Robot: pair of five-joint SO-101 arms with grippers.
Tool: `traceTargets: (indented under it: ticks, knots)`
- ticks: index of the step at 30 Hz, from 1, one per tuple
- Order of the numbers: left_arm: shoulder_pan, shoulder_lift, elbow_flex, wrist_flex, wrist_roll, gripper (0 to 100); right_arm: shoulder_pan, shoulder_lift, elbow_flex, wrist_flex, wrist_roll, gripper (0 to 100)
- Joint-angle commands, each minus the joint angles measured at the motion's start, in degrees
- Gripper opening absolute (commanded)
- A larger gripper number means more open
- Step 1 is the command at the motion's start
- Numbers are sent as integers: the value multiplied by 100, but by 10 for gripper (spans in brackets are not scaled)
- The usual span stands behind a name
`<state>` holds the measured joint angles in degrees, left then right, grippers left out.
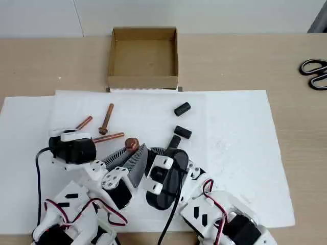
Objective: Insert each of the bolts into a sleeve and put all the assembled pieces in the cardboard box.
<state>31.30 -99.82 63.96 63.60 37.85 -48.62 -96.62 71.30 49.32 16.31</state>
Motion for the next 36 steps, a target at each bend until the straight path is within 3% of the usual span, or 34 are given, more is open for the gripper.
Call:
traceTargets:
  ticks: [1, 7, 14, 25, 31, 36]
  knots:
    - [18, 35, -13, 18, 0, 6, -13, -31, -70, -242, 114, 2]
    - [18, 35, -13, 0, -70, 17, -13, -40, -53, -215, 97, 2]
    - [18, 35, -13, 18, -237, 186, -13, -40, -53, -207, 97, 2]
    - [-35, 35, 119, 26, -598, 191, -13, -40, -44, -198, 88, 2]
    - [-747, 26, 145, -202, -1046, 192, -13, -40, -44, -198, 88, 2]
    - [-897, 26, 136, -334, -1099, 192, -13, -40, -35, -198, 88, 2]
